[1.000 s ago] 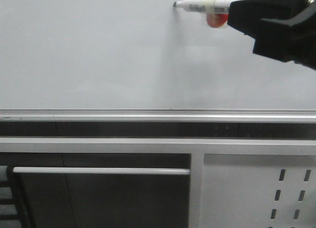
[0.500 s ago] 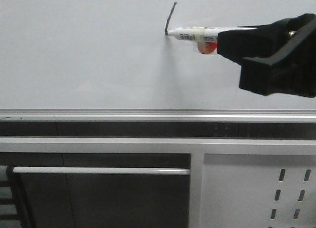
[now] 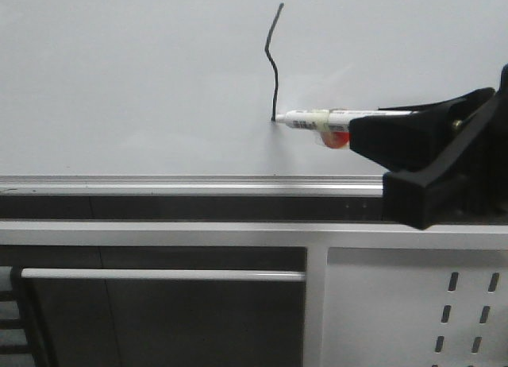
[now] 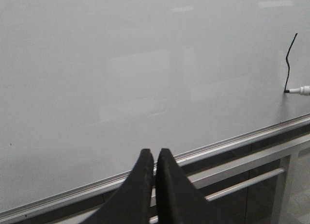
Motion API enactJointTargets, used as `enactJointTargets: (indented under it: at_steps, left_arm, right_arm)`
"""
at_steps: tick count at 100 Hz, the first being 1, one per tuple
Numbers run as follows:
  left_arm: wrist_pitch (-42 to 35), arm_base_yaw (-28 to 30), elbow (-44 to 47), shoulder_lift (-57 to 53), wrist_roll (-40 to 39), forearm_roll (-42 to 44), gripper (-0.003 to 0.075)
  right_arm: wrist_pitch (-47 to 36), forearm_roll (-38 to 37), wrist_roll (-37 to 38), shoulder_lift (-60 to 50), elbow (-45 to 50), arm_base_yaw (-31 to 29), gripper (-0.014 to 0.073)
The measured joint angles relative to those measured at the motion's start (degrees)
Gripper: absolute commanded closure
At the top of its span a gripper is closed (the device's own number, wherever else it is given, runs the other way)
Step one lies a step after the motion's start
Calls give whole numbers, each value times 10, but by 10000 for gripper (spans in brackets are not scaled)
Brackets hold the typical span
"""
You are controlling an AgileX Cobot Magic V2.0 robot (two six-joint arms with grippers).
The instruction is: Write number 1 on whiteboard
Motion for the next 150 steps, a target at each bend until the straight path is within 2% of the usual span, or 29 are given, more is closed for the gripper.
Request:
enactJointTargets:
  at_steps: [37, 49, 65, 87, 111, 129, 150]
  left_arm:
    - [-1, 0, 0, 0, 0, 0, 739]
    - [-14, 0, 0, 0, 0, -1, 739]
    - [-75, 0, 0, 0, 9, -11, 738]
    - [-174, 0, 0, 5, 116, -43, 736]
    - [-279, 0, 1, 110, 136, -26, 737]
    - [-290, 0, 1, 182, 137, -6, 739]
    - [-292, 0, 0, 198, 137, -4, 739]
  right_arm:
    - [5, -19, 0, -3, 22, 0, 644]
    - [6, -56, 13, -66, 51, 0, 644]
    - [9, -81, 63, -157, 90, 0, 644]
    - [99, -135, 147, -212, 88, 0, 644]
    - [211, -235, 244, -213, 24, 0, 644]
    - [236, -264, 273, -213, 0, 0, 644]
    - [243, -267, 278, -213, -1, 0, 644]
